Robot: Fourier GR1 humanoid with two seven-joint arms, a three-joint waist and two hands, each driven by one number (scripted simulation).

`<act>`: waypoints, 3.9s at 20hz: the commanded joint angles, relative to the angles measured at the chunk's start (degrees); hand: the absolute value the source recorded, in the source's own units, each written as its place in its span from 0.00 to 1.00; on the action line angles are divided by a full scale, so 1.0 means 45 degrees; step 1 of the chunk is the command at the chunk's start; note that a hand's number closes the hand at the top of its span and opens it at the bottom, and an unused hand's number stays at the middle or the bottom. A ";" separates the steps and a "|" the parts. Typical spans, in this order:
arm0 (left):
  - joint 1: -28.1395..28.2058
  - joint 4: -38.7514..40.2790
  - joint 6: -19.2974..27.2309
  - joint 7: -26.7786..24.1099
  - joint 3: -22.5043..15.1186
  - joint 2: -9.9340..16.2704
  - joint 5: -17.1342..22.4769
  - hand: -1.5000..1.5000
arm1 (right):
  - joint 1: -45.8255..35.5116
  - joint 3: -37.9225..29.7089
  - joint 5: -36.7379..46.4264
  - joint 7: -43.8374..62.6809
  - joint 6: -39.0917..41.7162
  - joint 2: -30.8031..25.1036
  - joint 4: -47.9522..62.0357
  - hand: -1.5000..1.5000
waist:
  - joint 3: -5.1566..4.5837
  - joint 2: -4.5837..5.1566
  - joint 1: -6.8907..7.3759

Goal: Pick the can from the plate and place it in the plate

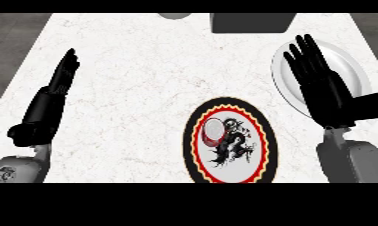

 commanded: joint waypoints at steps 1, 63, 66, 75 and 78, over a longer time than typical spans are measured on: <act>0.0375 0.0140 -0.0368 0.0012 0.0370 0.0200 0.0152 0.50 | 0.0101 0.1442 0.1387 -0.0546 -0.0929 0.1369 0.0323 1.00 | -0.0362 0.0057 -0.0077; 0.0905 0.2952 -0.1822 -0.0458 0.1107 -0.2245 0.0400 0.50 | -0.0052 0.7896 1.7255 1.3313 -0.0470 0.2895 0.1170 0.00 | -0.0361 0.0063 -0.0170; 0.0852 0.3174 -0.2301 -0.0516 0.1417 -0.1933 0.0557 0.50 | -0.0476 0.8467 1.7082 1.3830 -0.1631 0.2895 0.2475 0.00 | -0.0359 0.0068 -0.0096; 0.0189 0.3841 -0.2895 -0.0284 0.2110 -0.1859 0.0216 0.50 | -0.0966 0.7566 1.5846 1.1286 -0.1127 0.2896 0.3343 1.00 | -0.0360 0.0063 -0.0183; 0.1393 0.1779 -0.2921 0.0443 0.2025 -0.1776 0.0390 0.50 | -0.1497 0.8546 1.5413 1.1665 -0.2430 0.2897 0.4219 1.00 | -0.0354 0.0052 -0.0058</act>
